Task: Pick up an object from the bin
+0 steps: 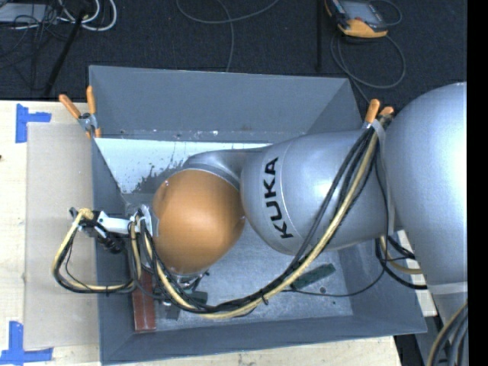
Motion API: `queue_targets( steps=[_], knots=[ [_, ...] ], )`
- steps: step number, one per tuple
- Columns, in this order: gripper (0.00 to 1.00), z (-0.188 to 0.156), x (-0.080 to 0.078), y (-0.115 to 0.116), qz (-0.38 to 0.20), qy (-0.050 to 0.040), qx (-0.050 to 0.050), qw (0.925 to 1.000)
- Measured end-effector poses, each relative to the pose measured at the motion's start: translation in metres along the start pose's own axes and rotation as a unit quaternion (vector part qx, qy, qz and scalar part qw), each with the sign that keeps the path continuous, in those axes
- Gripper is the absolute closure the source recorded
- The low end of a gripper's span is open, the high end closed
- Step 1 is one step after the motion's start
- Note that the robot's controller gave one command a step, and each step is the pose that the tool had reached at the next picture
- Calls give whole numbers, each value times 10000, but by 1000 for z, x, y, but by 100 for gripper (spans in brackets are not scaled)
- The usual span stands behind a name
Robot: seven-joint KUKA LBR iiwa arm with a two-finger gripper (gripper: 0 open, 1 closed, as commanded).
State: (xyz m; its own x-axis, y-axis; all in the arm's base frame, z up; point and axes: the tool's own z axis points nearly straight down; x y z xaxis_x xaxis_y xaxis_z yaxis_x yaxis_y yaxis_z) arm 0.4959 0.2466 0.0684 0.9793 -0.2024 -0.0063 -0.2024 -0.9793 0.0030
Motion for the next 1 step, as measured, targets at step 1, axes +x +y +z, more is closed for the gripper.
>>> queue_targets(
  steps=[1],
  knots=[
    [100, -15, -1, 0, 37, 13, 14, 10000]
  ],
)
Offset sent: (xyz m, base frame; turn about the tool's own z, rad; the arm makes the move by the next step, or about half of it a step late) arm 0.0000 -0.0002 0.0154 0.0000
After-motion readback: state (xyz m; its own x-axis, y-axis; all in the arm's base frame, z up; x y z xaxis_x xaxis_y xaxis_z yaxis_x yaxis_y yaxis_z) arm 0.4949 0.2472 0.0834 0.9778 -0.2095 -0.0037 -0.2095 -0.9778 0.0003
